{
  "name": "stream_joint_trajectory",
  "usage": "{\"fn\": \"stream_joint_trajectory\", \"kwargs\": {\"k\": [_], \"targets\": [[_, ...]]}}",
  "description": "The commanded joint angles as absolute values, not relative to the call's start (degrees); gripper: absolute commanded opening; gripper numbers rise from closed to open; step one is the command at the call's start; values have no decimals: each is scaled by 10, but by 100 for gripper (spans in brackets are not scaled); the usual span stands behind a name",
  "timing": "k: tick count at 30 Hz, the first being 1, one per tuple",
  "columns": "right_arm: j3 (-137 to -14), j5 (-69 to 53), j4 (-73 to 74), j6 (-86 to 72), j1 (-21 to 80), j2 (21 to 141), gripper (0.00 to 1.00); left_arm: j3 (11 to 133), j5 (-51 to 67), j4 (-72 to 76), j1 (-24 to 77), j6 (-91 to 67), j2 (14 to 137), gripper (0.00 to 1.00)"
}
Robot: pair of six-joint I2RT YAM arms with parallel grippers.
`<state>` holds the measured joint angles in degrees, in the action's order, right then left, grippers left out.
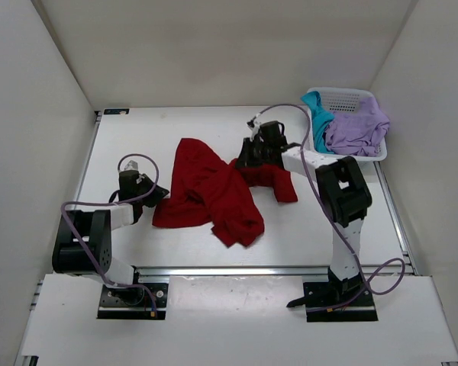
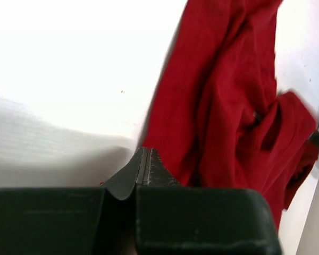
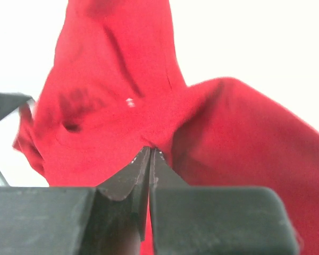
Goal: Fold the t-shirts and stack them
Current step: Flatten out the tshirt
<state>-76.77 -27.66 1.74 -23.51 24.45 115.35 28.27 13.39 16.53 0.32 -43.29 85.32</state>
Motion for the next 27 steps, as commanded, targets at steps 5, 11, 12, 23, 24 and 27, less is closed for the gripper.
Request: {"fn": "stream_joint_trajectory", "kwargs": {"k": [5, 11, 12, 23, 24, 27], "targets": [[-1068, -269, 191, -170, 230, 1239, 9, 285, 91, 121, 14, -406, 761, 5], [-875, -164, 125, -156, 278, 1082, 43, 236, 74, 122, 15, -402, 704, 28], [-856, -163, 113, -152, 287, 1074, 42, 236, 80, 123, 19, -402, 715, 32], [-836, -27, 149, -64, 453, 1107, 47, 279, 113, 138, 60, -403, 838, 54], [-847, -21, 157, -58, 459, 1111, 47, 274, 116, 145, 62, -403, 839, 55], [-864, 36, 175, -55, 472, 1145, 46, 279, 123, 150, 71, -403, 848, 51]]}}
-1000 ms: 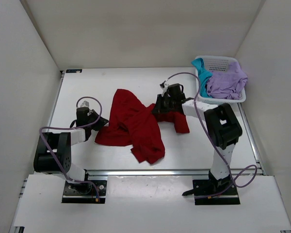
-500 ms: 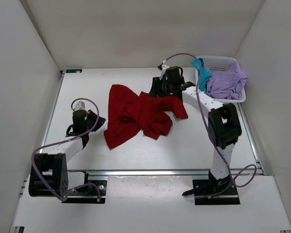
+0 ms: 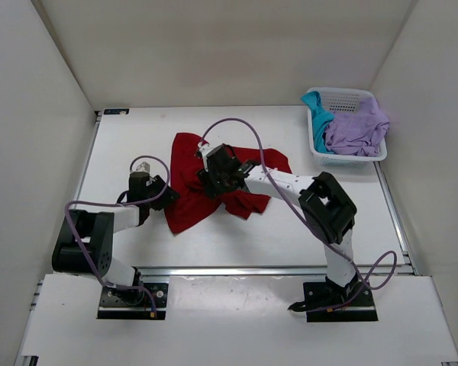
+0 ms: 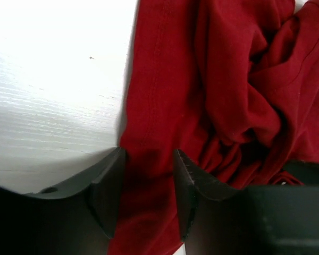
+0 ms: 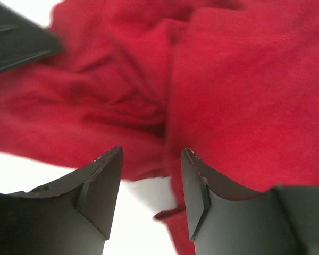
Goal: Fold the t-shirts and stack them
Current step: Flatten out the tshirt
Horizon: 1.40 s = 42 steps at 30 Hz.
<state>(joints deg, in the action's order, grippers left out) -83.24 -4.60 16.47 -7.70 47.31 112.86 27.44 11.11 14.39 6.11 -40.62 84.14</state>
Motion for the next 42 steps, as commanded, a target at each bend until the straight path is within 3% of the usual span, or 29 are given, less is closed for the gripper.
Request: {"fn": "stream_joint_trajectory", "kwargs": {"k": [1, 3, 5, 7, 8, 9, 12, 17, 24, 29, 37, 42], "targets": [[-869, 47, 174, -52, 473, 1150, 46, 283, 124, 150, 73, -403, 855, 44], [-882, 78, 184, -57, 474, 1164, 44, 286, 126, 159, 80, -408, 870, 33], [-883, 104, 179, -59, 478, 1166, 42, 284, 133, 173, 77, -419, 881, 13], [-878, 105, 172, -65, 475, 1168, 36, 285, 144, 191, 79, -428, 891, 4], [-879, 105, 172, -69, 473, 1172, 21, 287, 143, 193, 74, -436, 893, 0], [-882, 111, 181, -68, 475, 1166, 9, 286, 145, 193, 74, -434, 889, 0], [-870, 106, 181, -75, 472, 1140, 0, 295, 141, 191, 56, -440, 879, 0], [-826, 36, 170, -106, 434, 1045, 0, 300, 143, 180, 16, -453, 859, 0], [-625, -202, 72, -228, 241, 861, 0, 312, 140, 181, 2, -454, 879, 0], [-535, -223, 75, -249, 121, 820, 0, 329, 146, 161, 2, -453, 875, 0], [-556, -133, 121, -230, 77, 818, 0, 327, 69, 58, 38, -386, 712, 5], [-582, -113, 127, -229, 77, 813, 0, 310, 42, 30, 189, -371, 698, 8]]}}
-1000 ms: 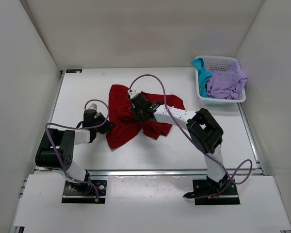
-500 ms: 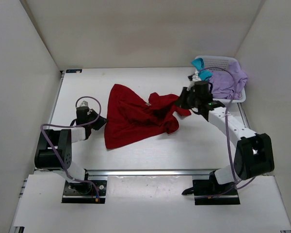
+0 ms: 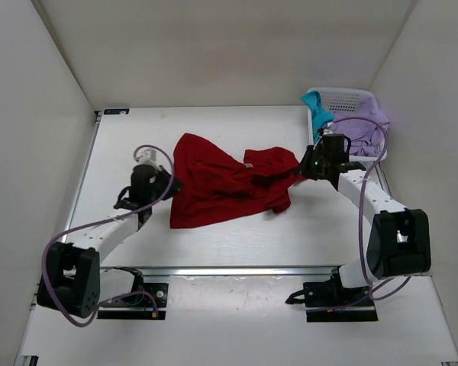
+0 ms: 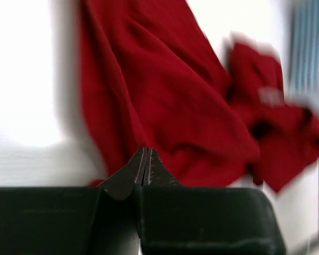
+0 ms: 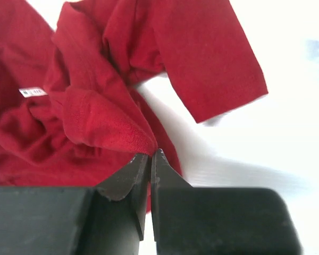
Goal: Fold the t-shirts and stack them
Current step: Flatten out the tshirt
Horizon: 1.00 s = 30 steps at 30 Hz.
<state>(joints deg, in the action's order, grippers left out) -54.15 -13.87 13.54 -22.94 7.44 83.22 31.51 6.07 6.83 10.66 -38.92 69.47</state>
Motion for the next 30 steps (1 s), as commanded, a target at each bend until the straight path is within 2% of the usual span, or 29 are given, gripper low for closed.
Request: {"fn": "stream_joint_trajectory", "kwargs": {"k": [1, 3, 6, 9, 14, 18, 20, 23, 26, 30], "targets": [[-603, -120, 135, -229, 81, 824, 0, 294, 45, 36, 220, -379, 713, 9], [-630, -113, 142, -221, 119, 831, 0, 261, 89, 90, 250, -418, 734, 8], [-657, -99, 162, -209, 172, 841, 0, 243, 69, 104, 235, -434, 722, 5], [-700, -86, 194, -196, 229, 862, 0, 238, 89, 93, 134, -423, 693, 1], [-807, -146, 232, -191, 307, 911, 0, 247, 113, 120, -16, -447, 698, 0], [-955, -167, 304, -164, 369, 940, 0, 293, 140, 127, -54, -473, 728, 0], [-971, -164, 315, -161, 363, 920, 0, 318, 146, 110, -69, -461, 736, 0], [-859, -192, 251, -187, 302, 847, 0, 330, 157, 107, -109, -465, 742, 0], [-655, -277, 189, -213, 210, 780, 0, 344, 163, 102, -114, -464, 760, 0], [-476, -336, 119, -214, 122, 733, 0, 351, 151, 104, -106, -464, 775, 0]]}}
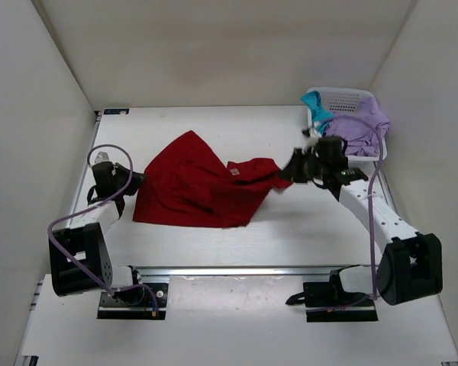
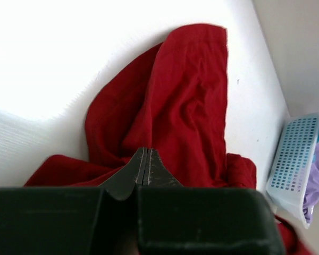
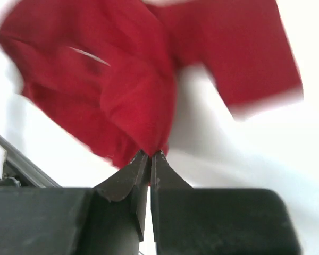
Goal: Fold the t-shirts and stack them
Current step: Flatten out the tshirt
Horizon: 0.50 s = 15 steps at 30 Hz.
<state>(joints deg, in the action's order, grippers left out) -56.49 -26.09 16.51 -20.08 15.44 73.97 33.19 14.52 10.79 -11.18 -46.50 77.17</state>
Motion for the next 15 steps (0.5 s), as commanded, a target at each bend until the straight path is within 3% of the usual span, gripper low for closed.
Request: {"fn": "stream_joint_trajectory", "kwargs": {"k": [1, 6, 10, 15], "targets": [[-426, -347, 97, -224, 91, 715, 0, 355, 147, 100, -106, -463, 778, 0], [-312, -340, 4, -287, 11, 675, 3, 370, 146, 97, -109, -466, 801, 0], [-338, -318, -1, -302, -9, 704, 27, 382, 143, 88, -97, -461, 802, 2], [-438, -61, 151, -218, 142, 644, 45, 377, 118, 69, -88, -437, 749, 31]]}}
